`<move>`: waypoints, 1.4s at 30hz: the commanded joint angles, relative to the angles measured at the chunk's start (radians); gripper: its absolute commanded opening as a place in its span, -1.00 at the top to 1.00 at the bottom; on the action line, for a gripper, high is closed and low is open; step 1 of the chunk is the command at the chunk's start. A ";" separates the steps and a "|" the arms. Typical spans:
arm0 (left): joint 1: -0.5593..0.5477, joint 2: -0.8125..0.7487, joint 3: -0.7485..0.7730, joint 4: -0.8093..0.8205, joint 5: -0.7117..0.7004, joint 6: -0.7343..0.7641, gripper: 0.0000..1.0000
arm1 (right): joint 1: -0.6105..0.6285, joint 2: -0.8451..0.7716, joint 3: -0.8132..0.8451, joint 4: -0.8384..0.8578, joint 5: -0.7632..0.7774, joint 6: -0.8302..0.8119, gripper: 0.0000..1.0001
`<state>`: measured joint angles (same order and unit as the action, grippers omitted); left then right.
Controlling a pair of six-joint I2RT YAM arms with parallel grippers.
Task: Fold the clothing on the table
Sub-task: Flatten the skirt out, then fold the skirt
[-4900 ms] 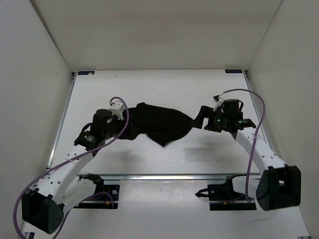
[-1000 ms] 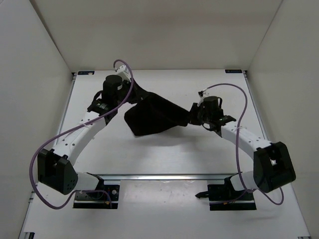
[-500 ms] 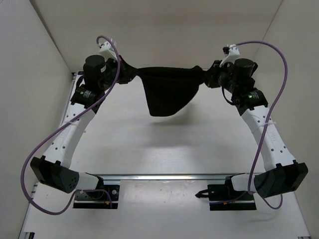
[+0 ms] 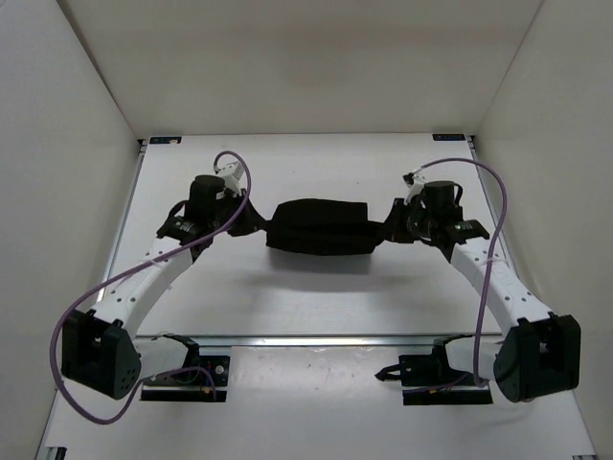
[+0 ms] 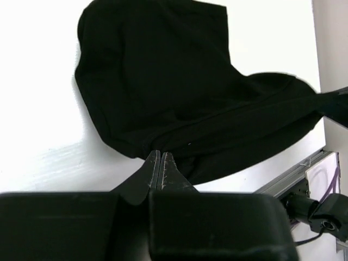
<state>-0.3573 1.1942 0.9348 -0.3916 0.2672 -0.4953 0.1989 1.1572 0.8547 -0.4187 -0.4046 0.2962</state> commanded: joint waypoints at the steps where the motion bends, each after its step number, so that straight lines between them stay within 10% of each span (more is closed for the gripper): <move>1: 0.040 0.097 0.091 0.059 -0.027 0.038 1.00 | -0.027 0.102 0.142 0.071 0.009 -0.020 1.00; 12: 0.051 0.397 0.938 -0.057 -0.121 0.139 1.00 | -0.076 0.466 1.161 -0.259 0.107 -0.123 1.00; 17: 0.026 0.271 0.756 0.019 -0.129 0.156 1.00 | -0.111 0.301 0.797 -0.106 0.095 -0.112 1.00; 28: -0.241 -0.299 -0.135 -0.068 -0.266 0.023 1.00 | 0.072 -0.307 -0.202 -0.049 0.141 0.090 1.00; 34: -0.145 -0.582 -0.287 -0.233 -0.176 -0.026 1.00 | 0.218 -0.449 -0.260 -0.075 0.055 0.247 1.00; 42: -0.068 -0.343 -0.326 -0.060 -0.117 -0.034 1.00 | 0.151 -0.084 -0.172 0.086 0.021 0.136 1.00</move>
<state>-0.4530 0.7826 0.6357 -0.5167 0.1650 -0.5228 0.3851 0.9932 0.6445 -0.4149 -0.4095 0.4683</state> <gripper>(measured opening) 0.022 0.020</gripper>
